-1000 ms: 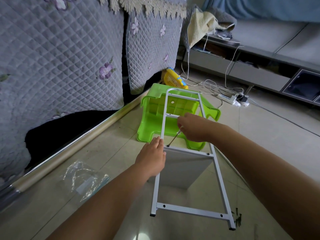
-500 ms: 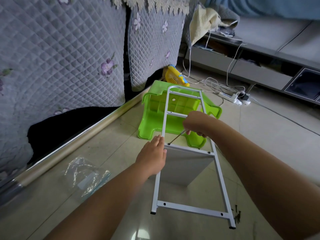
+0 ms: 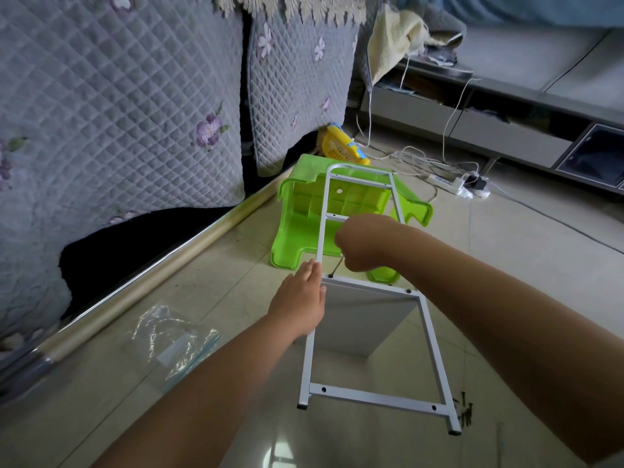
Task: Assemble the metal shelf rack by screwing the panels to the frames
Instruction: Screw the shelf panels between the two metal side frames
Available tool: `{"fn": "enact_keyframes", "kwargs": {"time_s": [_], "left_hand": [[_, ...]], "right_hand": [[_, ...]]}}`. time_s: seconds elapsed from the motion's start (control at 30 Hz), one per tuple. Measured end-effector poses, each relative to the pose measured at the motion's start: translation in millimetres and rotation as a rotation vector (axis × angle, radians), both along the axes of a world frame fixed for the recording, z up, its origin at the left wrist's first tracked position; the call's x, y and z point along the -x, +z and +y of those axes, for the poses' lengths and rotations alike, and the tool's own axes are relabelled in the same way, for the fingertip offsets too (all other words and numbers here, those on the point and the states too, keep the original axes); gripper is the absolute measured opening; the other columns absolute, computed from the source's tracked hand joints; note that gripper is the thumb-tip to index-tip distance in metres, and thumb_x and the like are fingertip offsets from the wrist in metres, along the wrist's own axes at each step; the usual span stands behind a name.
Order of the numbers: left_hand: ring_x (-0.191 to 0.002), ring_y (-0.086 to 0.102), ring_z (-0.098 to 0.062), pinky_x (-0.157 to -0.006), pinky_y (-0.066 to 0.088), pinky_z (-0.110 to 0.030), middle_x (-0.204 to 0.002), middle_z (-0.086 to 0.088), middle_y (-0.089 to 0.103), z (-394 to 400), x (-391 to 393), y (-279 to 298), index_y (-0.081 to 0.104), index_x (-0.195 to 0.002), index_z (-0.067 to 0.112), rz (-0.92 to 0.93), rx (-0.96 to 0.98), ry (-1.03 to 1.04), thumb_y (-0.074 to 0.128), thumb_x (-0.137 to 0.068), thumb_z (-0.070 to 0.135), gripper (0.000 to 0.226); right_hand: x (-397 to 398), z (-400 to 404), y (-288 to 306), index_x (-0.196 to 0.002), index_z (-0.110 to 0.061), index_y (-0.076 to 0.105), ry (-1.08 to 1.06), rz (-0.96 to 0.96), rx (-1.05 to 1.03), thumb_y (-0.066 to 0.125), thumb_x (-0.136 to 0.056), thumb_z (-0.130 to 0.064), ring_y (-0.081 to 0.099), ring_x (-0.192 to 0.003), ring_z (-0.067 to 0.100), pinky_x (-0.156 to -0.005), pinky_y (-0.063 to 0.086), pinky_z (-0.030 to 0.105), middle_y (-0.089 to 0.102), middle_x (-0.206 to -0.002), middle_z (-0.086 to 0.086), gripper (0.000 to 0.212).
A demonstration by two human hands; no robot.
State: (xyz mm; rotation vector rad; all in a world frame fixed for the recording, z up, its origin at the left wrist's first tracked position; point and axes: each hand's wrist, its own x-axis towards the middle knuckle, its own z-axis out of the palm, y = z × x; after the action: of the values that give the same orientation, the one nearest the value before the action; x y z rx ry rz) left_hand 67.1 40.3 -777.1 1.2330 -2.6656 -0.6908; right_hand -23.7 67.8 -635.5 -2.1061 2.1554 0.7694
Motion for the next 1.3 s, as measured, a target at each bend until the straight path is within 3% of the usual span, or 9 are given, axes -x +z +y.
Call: {"fn": "enact_keyframes", "kwargs": {"time_s": [0.17, 0.3, 0.37, 0.53, 0.63, 0.8, 1.03, 1.17, 1.3], "left_hand": [[-0.142, 0.017, -0.024, -0.110, 0.020, -0.032, -0.158, -0.005, 0.007, -1, 1, -6, 0.010, -0.149, 0.010, 0.046, -0.032, 0.024, 0.024, -0.103, 0.022, 0.050], [-0.143, 0.016, -0.022, -0.111, 0.019, -0.032, -0.158, -0.005, 0.006, -2, 4, -10, 0.010, -0.149, 0.010, 0.079, -0.058, 0.038, 0.023, -0.103, 0.021, 0.050], [-0.141, 0.020, -0.025, -0.111, 0.021, -0.033, -0.158, -0.005, 0.007, -1, 5, -12, 0.010, -0.150, 0.010, 0.081, -0.074, 0.046, 0.023, -0.103, 0.022, 0.050], [-0.140, 0.023, -0.025, -0.111, 0.020, -0.032, -0.157, -0.006, 0.007, 0, 3, -9, 0.009, -0.150, 0.010, 0.058, -0.050, 0.032, 0.023, -0.103, 0.022, 0.051], [-0.140, 0.022, -0.024, -0.111, 0.019, -0.031, -0.158, -0.006, 0.007, -1, 3, -6, 0.010, -0.150, 0.009, 0.049, -0.041, 0.028, 0.023, -0.103, 0.022, 0.051], [-0.140, 0.022, -0.025, -0.112, 0.018, -0.032, -0.158, -0.006, 0.006, -1, 3, -3, 0.010, -0.150, 0.009, 0.032, -0.037, 0.023, 0.023, -0.103, 0.023, 0.051], [-0.141, 0.019, -0.024, -0.112, 0.016, -0.032, -0.157, -0.006, 0.008, 0, 2, -6, 0.012, -0.149, 0.009, 0.049, -0.031, 0.027, 0.024, -0.102, 0.021, 0.050], [-0.143, 0.016, -0.023, -0.113, 0.016, -0.032, -0.157, -0.006, 0.009, -3, 1, -10, 0.013, -0.149, 0.009, 0.051, -0.036, 0.014, 0.025, -0.102, 0.022, 0.050], [-0.144, 0.012, -0.020, -0.115, 0.015, -0.031, -0.158, -0.005, 0.007, -3, -1, -8, 0.011, -0.149, 0.009, 0.032, -0.028, -0.008, 0.023, -0.102, 0.022, 0.050]], "right_hand": [[-5, -8, 5, -0.057, -0.007, 0.035, -0.196, -0.131, -0.021, 0.035, -0.094, -0.007, 0.048, -0.064, 0.023, -0.045, 0.037, 0.020, 0.039, -0.061, 0.005, 0.037], [1, -14, 5, -0.092, 0.004, 0.053, -0.530, -0.406, -0.012, 0.025, -0.096, -0.006, 0.027, -0.013, 0.008, -0.027, 0.022, 0.013, 0.034, -0.021, 0.000, 0.030], [6, -14, 5, -0.118, 0.005, 0.049, -0.646, -0.495, -0.020, 0.021, -0.095, -0.005, 0.020, -0.014, 0.008, -0.033, 0.019, 0.007, 0.029, -0.018, 0.000, 0.038], [8, -9, 5, -0.066, -0.003, 0.038, -0.566, -0.476, -0.045, 0.030, -0.094, -0.008, 0.032, -0.038, 0.017, -0.040, 0.026, 0.020, 0.039, -0.040, 0.007, 0.030], [6, -3, 4, -0.062, -0.005, 0.037, -0.367, -0.282, -0.079, 0.036, -0.094, -0.010, 0.039, -0.044, 0.018, -0.036, 0.034, 0.021, 0.042, -0.057, 0.007, 0.033], [6, -1, -1, -0.115, -0.004, 0.053, -0.192, -0.112, 0.077, 0.047, -0.093, -0.013, 0.056, -0.110, 0.029, -0.081, 0.047, 0.031, 0.057, -0.118, 0.012, 0.025], [1, -3, -5, -0.102, 0.001, 0.058, -0.193, -0.196, 0.092, 0.044, -0.092, -0.012, 0.057, -0.098, 0.029, -0.072, 0.042, 0.028, 0.060, -0.106, 0.017, 0.022], [2, -2, -1, -0.059, 0.000, 0.041, -0.397, -0.303, 0.080, 0.039, -0.092, -0.002, 0.046, -0.042, 0.014, -0.037, 0.034, 0.018, 0.039, -0.059, 0.009, 0.034], [15, 3, -5, -0.061, -0.007, 0.040, -0.625, -0.555, 0.080, 0.040, -0.094, -0.004, 0.034, -0.046, 0.016, -0.042, 0.029, 0.024, 0.038, -0.056, 0.007, 0.033]]}}
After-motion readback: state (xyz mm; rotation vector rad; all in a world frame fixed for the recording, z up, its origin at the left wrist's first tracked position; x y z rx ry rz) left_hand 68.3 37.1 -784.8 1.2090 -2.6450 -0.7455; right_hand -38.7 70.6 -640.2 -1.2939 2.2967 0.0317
